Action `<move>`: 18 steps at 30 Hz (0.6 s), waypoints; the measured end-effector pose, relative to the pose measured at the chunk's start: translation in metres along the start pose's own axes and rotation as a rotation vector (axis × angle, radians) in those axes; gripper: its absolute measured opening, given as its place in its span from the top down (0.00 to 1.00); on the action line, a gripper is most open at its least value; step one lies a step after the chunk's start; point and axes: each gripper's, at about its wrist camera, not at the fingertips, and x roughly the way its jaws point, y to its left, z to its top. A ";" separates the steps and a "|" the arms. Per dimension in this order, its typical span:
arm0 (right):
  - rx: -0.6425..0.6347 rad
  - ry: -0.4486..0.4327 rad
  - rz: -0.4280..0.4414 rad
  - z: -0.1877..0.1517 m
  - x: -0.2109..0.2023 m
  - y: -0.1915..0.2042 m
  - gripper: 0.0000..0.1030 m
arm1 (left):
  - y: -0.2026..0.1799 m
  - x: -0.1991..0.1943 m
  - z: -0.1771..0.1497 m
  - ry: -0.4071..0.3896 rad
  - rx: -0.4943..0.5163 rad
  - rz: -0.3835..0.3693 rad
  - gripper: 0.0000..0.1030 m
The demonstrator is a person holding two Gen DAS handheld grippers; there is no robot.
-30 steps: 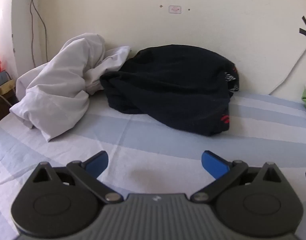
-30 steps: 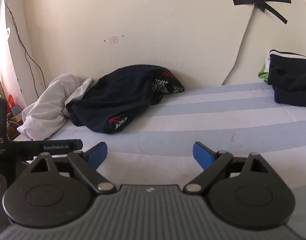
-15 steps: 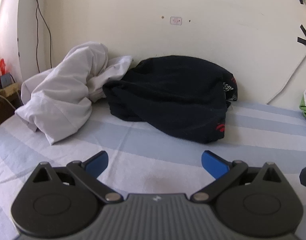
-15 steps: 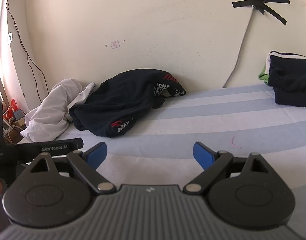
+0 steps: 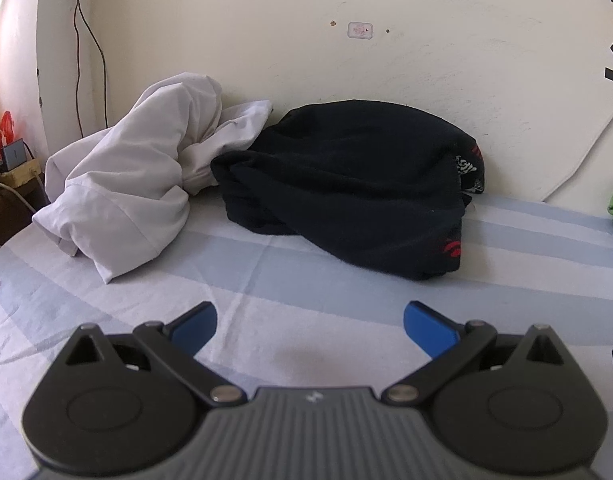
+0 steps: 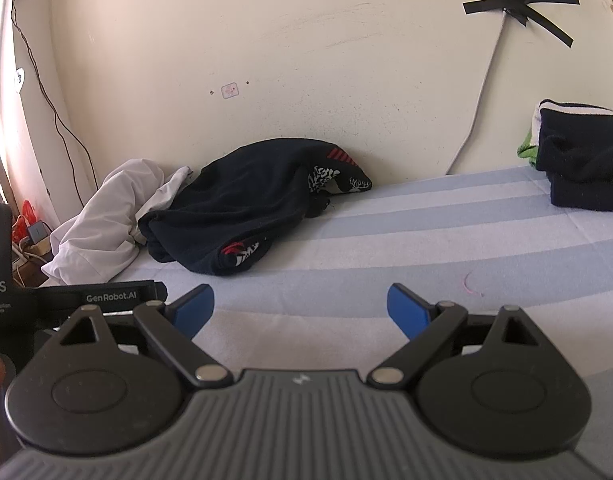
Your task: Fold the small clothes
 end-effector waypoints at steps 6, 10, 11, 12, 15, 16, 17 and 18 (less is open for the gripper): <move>0.000 0.000 0.001 0.000 0.000 -0.001 0.07 | 0.000 -0.001 0.000 -0.005 0.006 0.005 0.00; 0.002 -0.002 0.002 0.000 -0.001 -0.001 0.07 | 0.000 -0.001 0.000 -0.005 0.007 0.004 0.00; 0.002 -0.002 0.002 0.000 -0.001 -0.001 0.07 | 0.000 -0.001 0.000 -0.004 0.007 0.003 0.00; 0.002 -0.002 0.003 0.000 -0.001 0.000 0.07 | 0.000 -0.001 0.000 -0.004 0.007 0.003 0.00; 0.002 -0.002 0.003 0.000 -0.001 -0.001 0.07 | 0.000 -0.001 0.000 -0.004 0.007 0.003 0.00; 0.002 -0.002 0.003 0.000 -0.001 -0.001 0.07 | 0.000 -0.001 0.000 -0.004 0.006 0.004 0.00; 0.002 -0.002 0.003 0.000 -0.001 0.000 0.07 | 0.000 -0.001 0.000 -0.004 0.006 0.004 0.00; 0.002 -0.002 0.003 0.000 -0.001 -0.001 0.07 | 0.000 -0.001 0.000 -0.004 0.006 0.003 0.00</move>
